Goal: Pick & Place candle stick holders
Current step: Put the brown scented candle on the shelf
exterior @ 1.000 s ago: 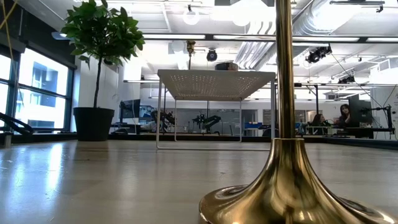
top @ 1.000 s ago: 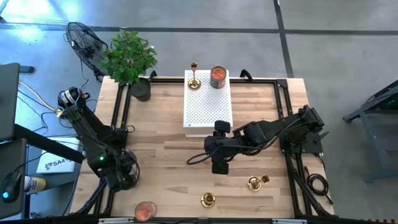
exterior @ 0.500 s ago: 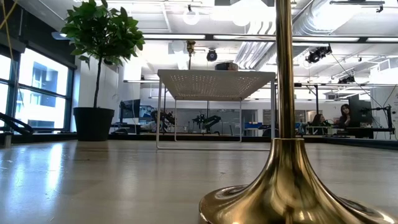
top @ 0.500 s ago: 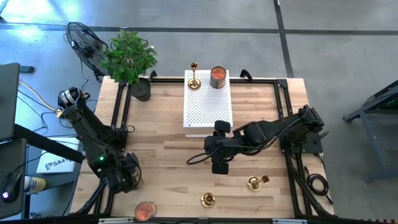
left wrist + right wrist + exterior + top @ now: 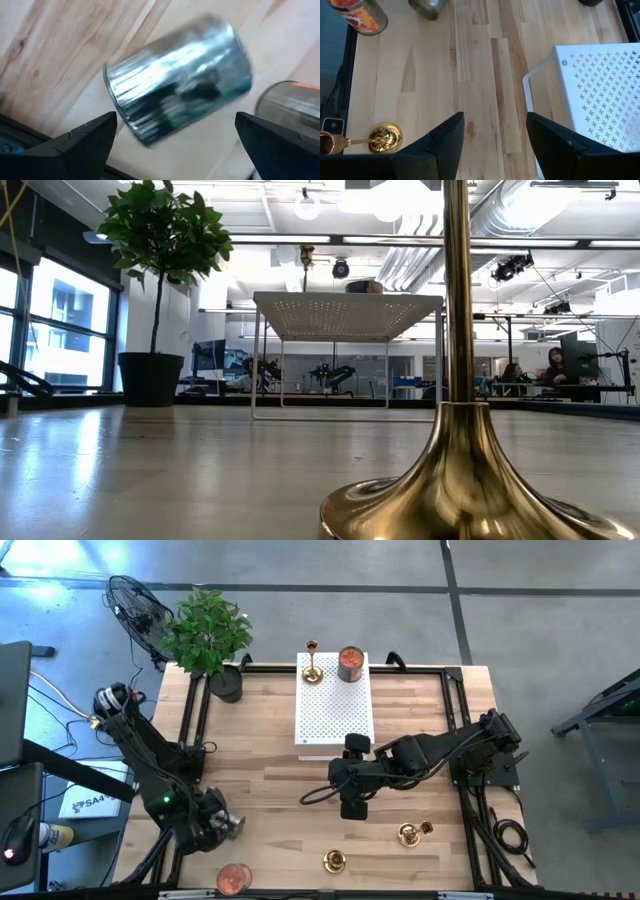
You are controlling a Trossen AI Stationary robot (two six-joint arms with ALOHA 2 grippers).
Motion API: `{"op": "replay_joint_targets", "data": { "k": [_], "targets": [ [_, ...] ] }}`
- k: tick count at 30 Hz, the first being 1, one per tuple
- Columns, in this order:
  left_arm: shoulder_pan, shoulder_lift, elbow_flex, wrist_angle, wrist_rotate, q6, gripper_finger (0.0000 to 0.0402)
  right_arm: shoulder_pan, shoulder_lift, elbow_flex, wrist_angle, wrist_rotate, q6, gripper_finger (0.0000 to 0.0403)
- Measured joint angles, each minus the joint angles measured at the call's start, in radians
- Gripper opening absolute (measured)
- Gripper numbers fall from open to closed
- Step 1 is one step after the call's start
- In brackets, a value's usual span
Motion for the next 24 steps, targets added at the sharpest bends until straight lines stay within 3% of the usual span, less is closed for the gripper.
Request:
{"op": "replay_joint_targets", "data": {
  "k": [17, 24],
  "targets": [
    [0.0, 0.115, 0.0, 0.057, -0.01, 0.005, 0.0397, 0.0, 0.0, 0.0, 0.0, 0.021, 0.0, 0.0208],
    [0.0, 0.115, 0.0, -0.034, -0.002, -0.007, 0.0397, 0.0, 0.0, 0.0, 0.0, 0.021, 0.0, 0.0208]
  ]
}}
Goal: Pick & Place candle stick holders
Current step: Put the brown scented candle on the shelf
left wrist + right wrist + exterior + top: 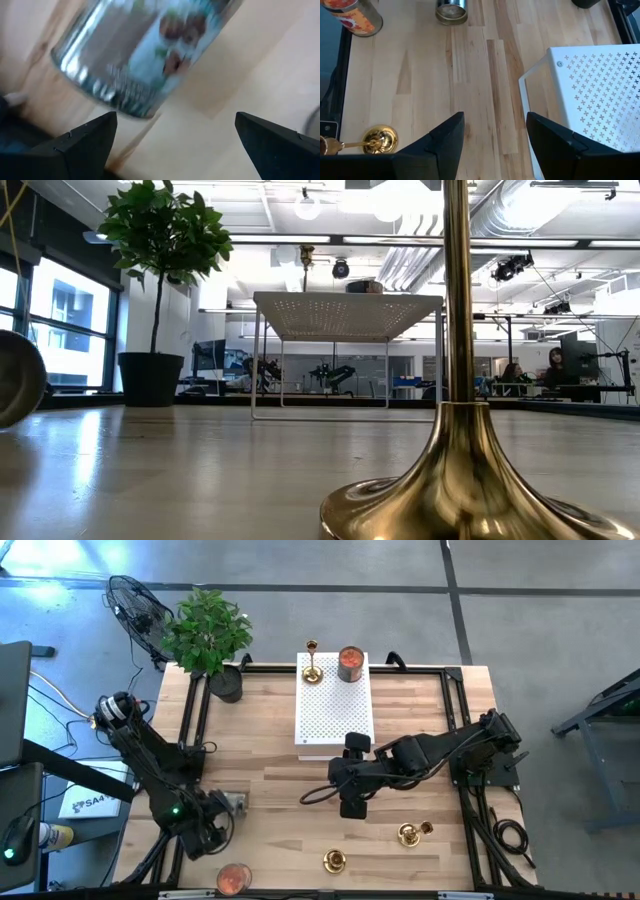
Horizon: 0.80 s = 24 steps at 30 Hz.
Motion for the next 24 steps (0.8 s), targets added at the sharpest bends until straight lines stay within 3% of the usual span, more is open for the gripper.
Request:
{"op": "replay_joint_targets", "data": {
  "k": [6, 10, 17, 24],
  "targets": [
    [0.0, 0.0, 0.0, -0.072, 0.08, 0.059, 0.0397, 0.0, 0.0, 0.0, 0.0, 0.0, 0.0, 0.0208],
    [0.0, 0.0, 0.008, -0.112, 0.07, 0.137, 0.0397, 0.0, 0.007, 0.0, 0.005, 0.0, -0.005, 0.0208],
    [0.053, 0.0, 0.103, -0.283, -0.011, 0.241, 0.0397, -0.007, 0.036, 0.0, 0.027, -0.009, -0.045, 0.0208],
    [0.129, 0.0, 0.138, -0.307, -0.217, 0.645, 0.0397, -0.008, 0.049, 0.0, 0.039, -0.003, -0.049, 0.0208]
  ]
}}
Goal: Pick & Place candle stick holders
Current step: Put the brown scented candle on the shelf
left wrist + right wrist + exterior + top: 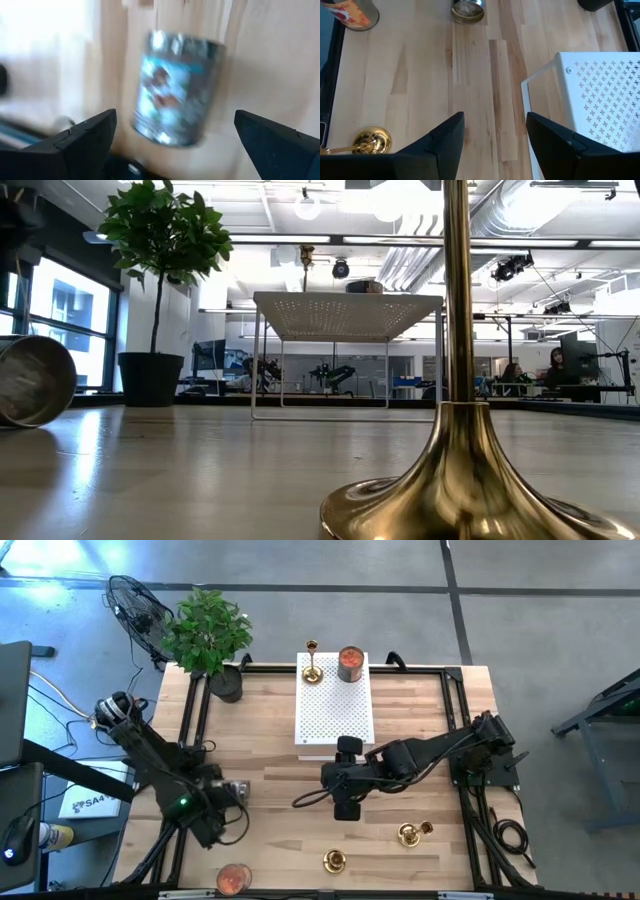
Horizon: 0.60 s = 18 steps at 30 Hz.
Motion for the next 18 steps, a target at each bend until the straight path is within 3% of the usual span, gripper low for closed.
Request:
{"op": "replay_joint_targets", "data": {
  "k": [3, 10, 18],
  "targets": [
    [0.025, 0.0, 0.0, 0.007, -0.067, 0.125, 0.0397, 0.001, 0.0, 0.0, 0.0, 0.004, 0.0, 0.0208],
    [0.055, 0.0, 0.0, 0.011, -0.122, 0.151, 0.0397, 0.002, 0.0, 0.0, 0.0, 0.001, 0.003, 0.0208],
    [0.055, 0.0, -0.001, 0.072, 0.045, 0.044, 0.0397, 0.002, 0.0, 0.0, -0.001, 0.0, 0.0, 0.0208]
  ]
}}
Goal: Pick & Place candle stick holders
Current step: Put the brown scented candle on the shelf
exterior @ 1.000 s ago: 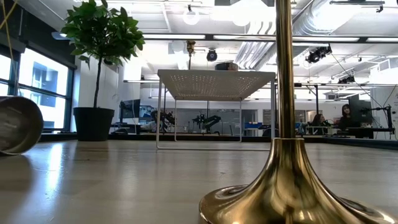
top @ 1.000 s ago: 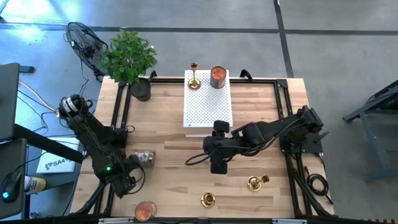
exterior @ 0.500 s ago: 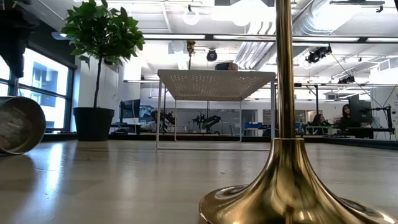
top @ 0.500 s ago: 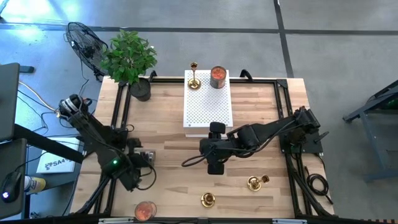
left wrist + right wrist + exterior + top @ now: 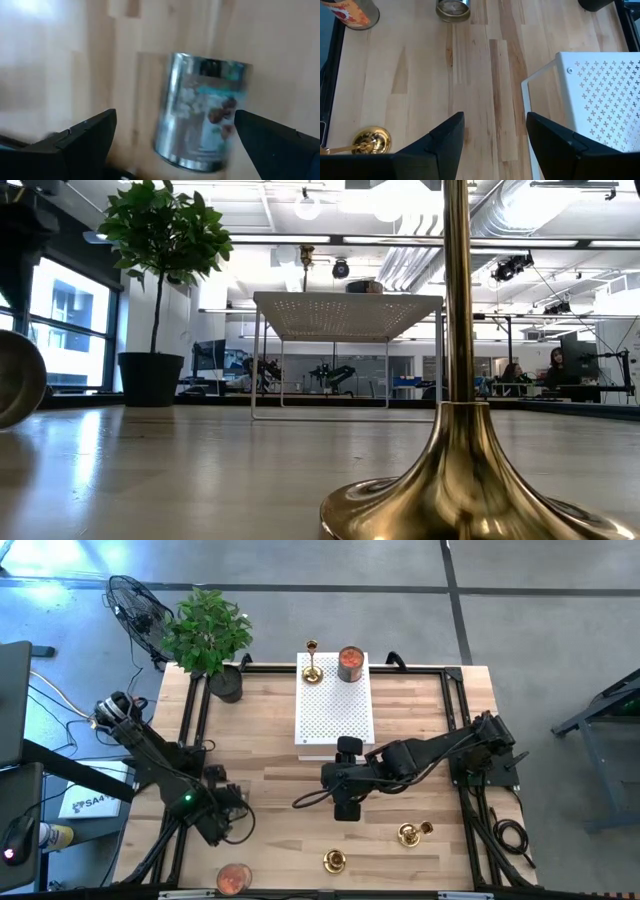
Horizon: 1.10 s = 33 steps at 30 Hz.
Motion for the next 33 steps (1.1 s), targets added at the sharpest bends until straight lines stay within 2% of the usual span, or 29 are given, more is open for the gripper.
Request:
{"op": "replay_joint_targets", "data": {
  "k": [3, 9, 14, 19, 28, 33],
  "targets": [
    [0.0, 0.0, 0.0, 0.008, 0.04, -0.003, 0.0397, 0.0, 0.0, 0.0, 0.0, 0.0, 0.0, 0.0208],
    [0.0, 0.0, -0.001, 0.039, -0.01, -0.003, 0.0397, 0.0, 0.0, 0.0, 0.0, 0.0, 0.0, 0.0208],
    [0.0, 0.0, -0.037, 0.113, 0.033, -0.003, 0.0397, 0.0, 0.0, 0.0, 0.0, -0.002, 0.001, 0.0208],
    [0.0, 0.0, -0.11, 0.208, 0.096, -0.003, 0.0397, 0.0, 0.0, 0.0, 0.0, -0.004, 0.002, 0.0208],
    [0.0, 0.0, -0.32, 0.54, 0.124, -0.003, 0.0397, 0.0, 0.0, 0.0, 0.0, 0.0, 0.0, 0.0208],
    [0.0, -0.005, -0.375, 0.552, 0.152, -0.037, 0.0396, 0.0, 0.0, 0.0, 0.0, 0.0, 0.0, 0.0208]
  ]
}}
